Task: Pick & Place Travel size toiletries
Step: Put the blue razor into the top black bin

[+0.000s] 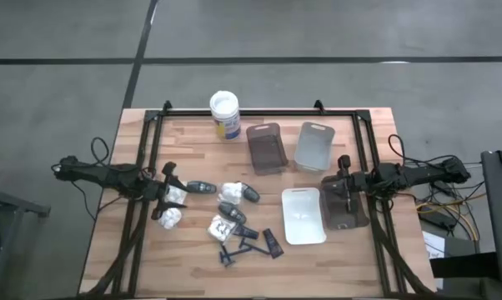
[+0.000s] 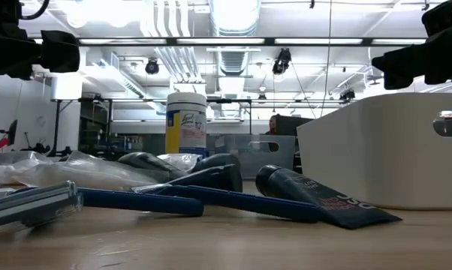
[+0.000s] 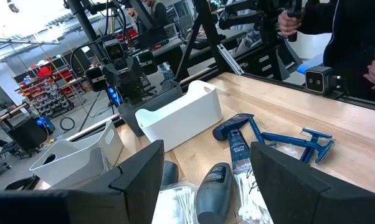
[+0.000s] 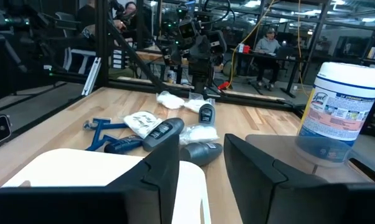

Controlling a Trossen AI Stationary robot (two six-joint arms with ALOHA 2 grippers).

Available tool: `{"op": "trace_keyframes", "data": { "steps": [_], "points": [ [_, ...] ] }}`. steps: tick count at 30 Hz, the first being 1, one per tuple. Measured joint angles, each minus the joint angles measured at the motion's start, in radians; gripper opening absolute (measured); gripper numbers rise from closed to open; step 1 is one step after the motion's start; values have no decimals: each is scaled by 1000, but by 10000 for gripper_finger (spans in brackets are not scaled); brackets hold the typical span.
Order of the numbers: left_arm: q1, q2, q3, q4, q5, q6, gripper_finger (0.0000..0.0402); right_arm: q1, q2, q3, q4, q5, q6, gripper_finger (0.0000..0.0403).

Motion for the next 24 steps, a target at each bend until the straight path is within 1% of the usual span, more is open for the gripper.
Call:
{"op": "trace_keyframes", "data": {
  "steps": [6, 12, 14, 24],
  "points": [
    [0, 0, 0, 0, 0, 0, 243, 0, 0, 0, 0, 0, -10, 143],
    [0, 0, 0, 0, 0, 0, 243, 0, 0, 0, -2, 1, -107, 156],
    [0, 0, 0, 0, 0, 0, 243, 0, 0, 0, -5, 1, -118, 160],
    [0, 0, 0, 0, 0, 0, 243, 0, 0, 0, -7, 0, -5, 183]
  ]
}}
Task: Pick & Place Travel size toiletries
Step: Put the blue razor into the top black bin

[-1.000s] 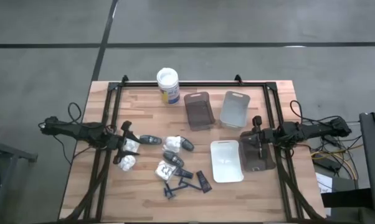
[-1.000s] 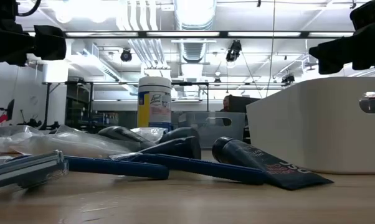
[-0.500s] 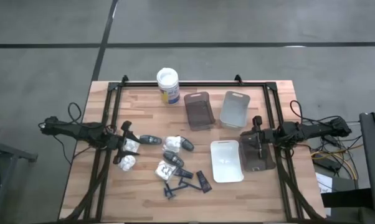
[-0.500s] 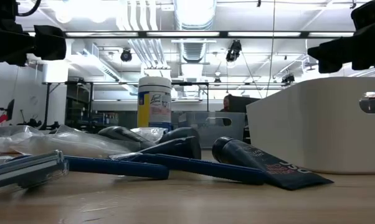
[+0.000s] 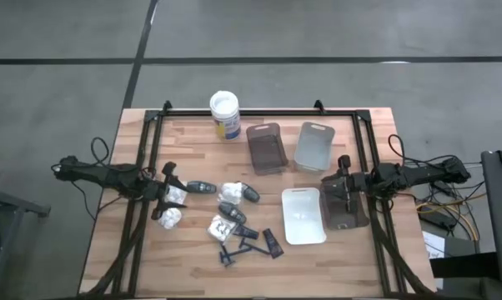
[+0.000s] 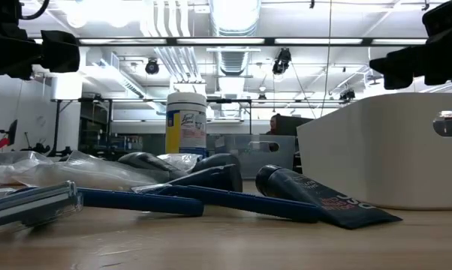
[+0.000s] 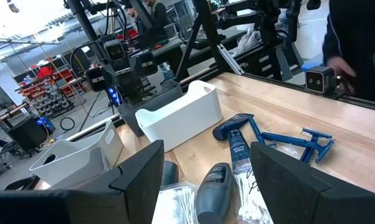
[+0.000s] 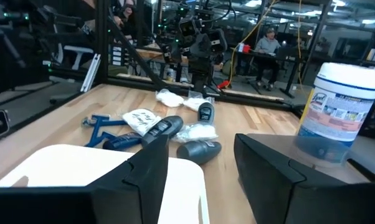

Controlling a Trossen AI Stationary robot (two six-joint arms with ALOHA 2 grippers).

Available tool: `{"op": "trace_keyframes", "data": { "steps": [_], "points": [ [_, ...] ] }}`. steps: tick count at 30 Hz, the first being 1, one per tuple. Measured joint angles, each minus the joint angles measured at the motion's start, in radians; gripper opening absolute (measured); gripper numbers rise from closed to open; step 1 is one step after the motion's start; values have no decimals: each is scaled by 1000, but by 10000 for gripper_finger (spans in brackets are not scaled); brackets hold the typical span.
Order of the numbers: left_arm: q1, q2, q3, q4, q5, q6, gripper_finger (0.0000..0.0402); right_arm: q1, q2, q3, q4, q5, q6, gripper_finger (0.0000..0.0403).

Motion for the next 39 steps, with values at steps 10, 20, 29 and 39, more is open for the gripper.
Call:
{"op": "trace_keyframes", "data": {
  "steps": [10, 20, 29, 39],
  "points": [
    [0, 0, 0, 0, 0, 0, 243, 0, 0, 0, 0, 0, 6, 200],
    [0, 0, 0, 0, 0, 0, 243, 0, 0, 0, 0, 0, 6, 196],
    [0, 0, 0, 0, 0, 0, 243, 0, 0, 0, 0, 0, 7, 171],
    [0, 0, 0, 0, 0, 0, 243, 0, 0, 0, 1, 0, 106, 143]
  ]
}}
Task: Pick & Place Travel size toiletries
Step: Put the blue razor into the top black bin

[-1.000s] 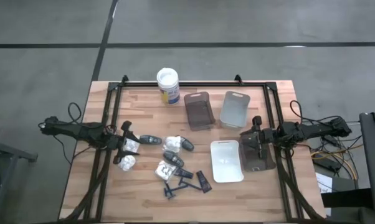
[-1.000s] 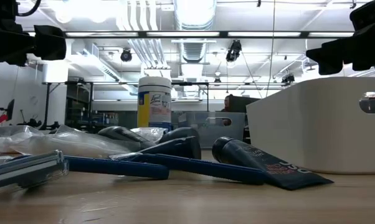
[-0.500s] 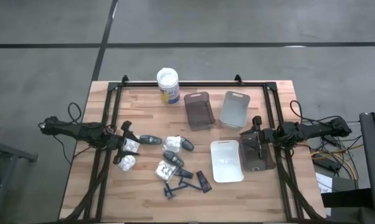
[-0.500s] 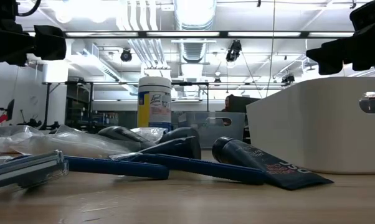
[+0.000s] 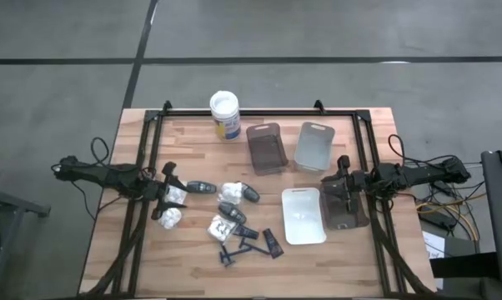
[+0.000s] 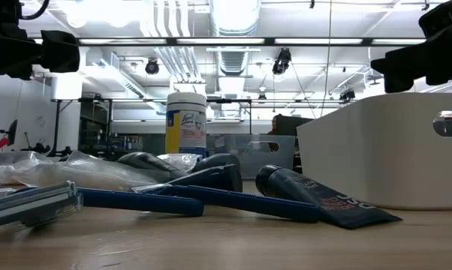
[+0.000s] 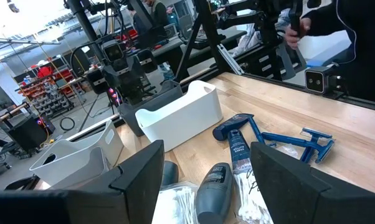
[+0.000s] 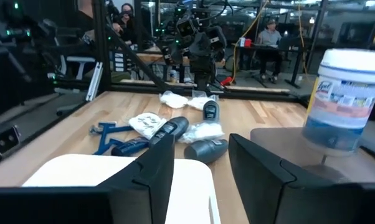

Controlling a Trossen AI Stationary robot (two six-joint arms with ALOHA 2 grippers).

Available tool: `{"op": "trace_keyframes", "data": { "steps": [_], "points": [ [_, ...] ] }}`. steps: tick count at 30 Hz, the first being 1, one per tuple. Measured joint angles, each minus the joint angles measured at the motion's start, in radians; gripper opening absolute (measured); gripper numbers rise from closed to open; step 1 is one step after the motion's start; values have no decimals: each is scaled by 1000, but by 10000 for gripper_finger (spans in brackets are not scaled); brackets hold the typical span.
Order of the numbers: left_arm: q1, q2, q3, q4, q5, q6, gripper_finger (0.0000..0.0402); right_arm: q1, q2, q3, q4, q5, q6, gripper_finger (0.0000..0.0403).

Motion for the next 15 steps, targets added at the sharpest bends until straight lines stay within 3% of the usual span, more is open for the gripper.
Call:
{"op": "trace_keyframes", "data": {
  "steps": [15],
  "points": [
    [0, 0, 0, 0, 0, 0, 243, 0, 0, 0, 23, -1, 116, 103]
  ]
}}
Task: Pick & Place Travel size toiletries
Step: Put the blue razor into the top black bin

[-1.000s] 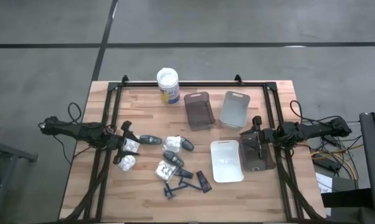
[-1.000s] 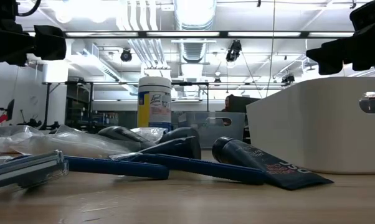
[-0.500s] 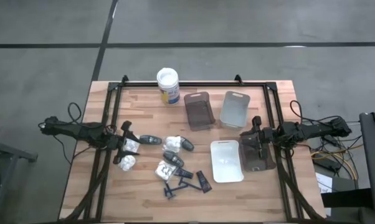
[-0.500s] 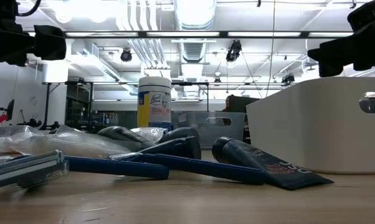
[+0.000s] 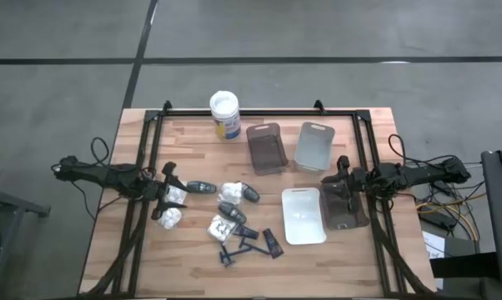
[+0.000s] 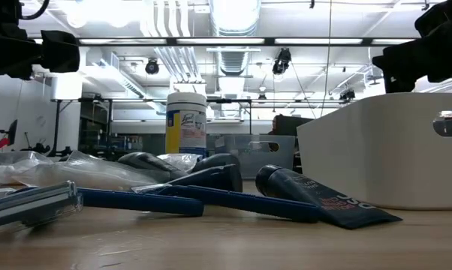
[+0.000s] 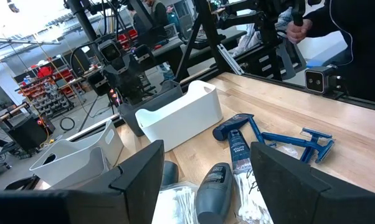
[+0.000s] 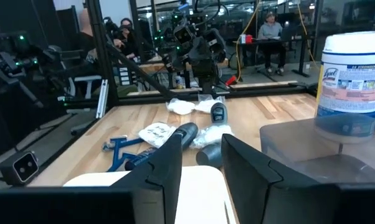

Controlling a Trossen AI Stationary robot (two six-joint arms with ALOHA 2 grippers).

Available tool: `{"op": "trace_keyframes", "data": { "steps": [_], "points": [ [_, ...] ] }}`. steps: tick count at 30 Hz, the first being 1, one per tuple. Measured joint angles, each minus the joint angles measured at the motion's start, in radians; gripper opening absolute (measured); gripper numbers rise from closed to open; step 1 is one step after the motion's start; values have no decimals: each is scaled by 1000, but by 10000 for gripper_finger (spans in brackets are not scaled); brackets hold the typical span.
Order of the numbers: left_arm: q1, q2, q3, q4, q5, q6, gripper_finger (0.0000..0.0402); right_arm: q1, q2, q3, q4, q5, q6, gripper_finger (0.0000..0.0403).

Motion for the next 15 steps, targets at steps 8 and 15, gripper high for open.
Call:
{"op": "trace_keyframes", "data": {
  "steps": [8, 15],
  "points": [
    [0, 0, 0, 0, 0, 0, 243, 0, 1, 0, -1, 0, 24, 75],
    [0, 0, 0, 0, 0, 0, 243, 0, 1, 0, 26, 0, -37, 54]
  ]
}}
